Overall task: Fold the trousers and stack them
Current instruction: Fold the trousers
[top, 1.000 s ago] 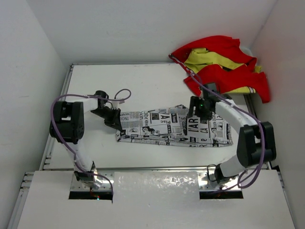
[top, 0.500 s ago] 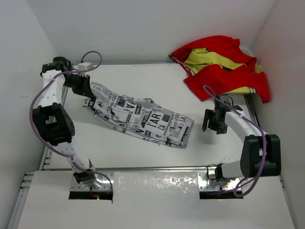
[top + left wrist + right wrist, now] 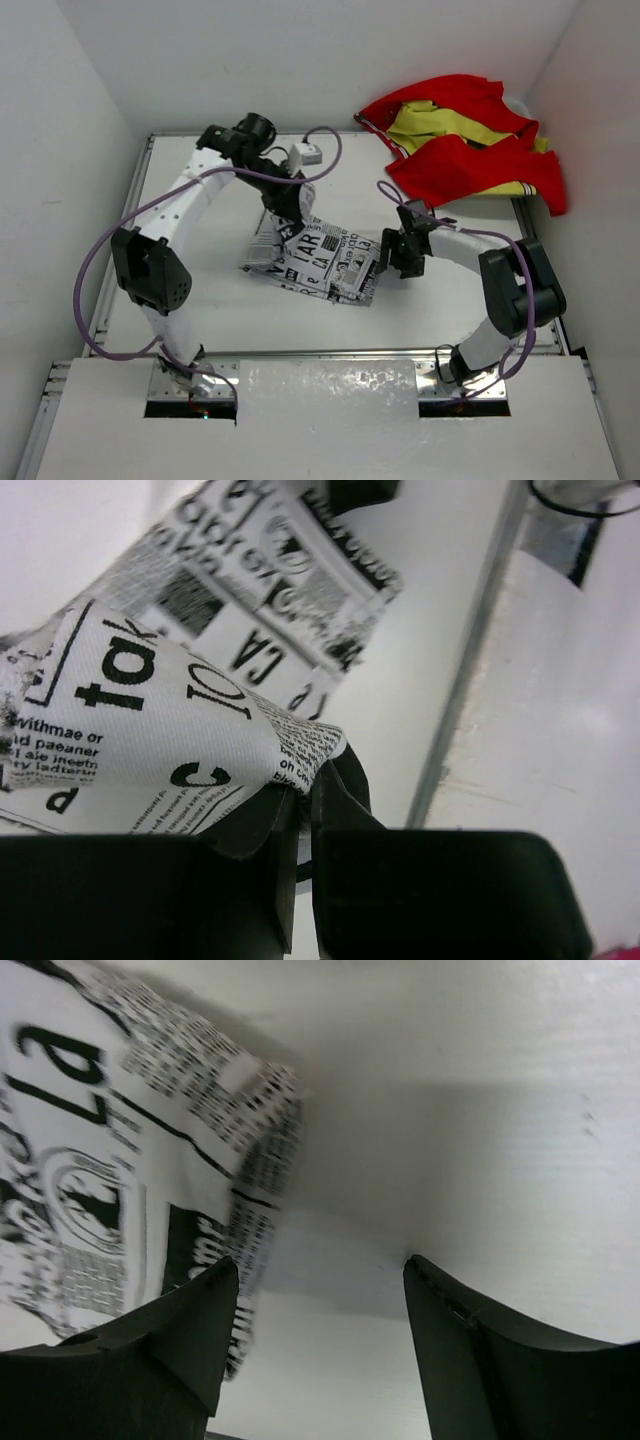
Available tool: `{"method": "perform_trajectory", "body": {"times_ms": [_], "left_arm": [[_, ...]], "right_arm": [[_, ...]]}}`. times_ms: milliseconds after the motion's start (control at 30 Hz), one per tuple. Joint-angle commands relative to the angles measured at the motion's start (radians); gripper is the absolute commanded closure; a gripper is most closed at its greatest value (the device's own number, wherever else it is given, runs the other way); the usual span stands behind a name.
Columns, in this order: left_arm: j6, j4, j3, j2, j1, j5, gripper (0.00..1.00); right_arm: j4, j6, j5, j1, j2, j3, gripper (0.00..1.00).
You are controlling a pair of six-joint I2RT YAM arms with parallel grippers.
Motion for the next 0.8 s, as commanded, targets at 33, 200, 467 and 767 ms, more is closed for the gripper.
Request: {"method": "perform_trajectory", "body": {"times_ms": [33, 200, 467, 767], "left_arm": [[-0.108, 0.086, -0.009, 0.030, -0.109, 0.125, 1.00], [-0.183, 0.226, 0.027, 0.095, -0.260, 0.145, 1.00], [-0.301, 0.373, 0.071, 0.228, -0.366, 0.119, 1.00], [-0.395, 0.522, 0.063, 0.316, -0.384, 0.041, 0.81]], "right_arm": [[0.100, 0.065, -0.060, 0.009, 0.041, 0.029, 0.34], [0.129, 0.071, -0.096, 0.007, 0.067, 0.029, 0.35], [0.172, 0.080, -0.135, -0.005, 0.087, 0.020, 0.35], [0.007, 0.002, -0.080, -0.178, -0.008, 0.046, 0.33]]}}
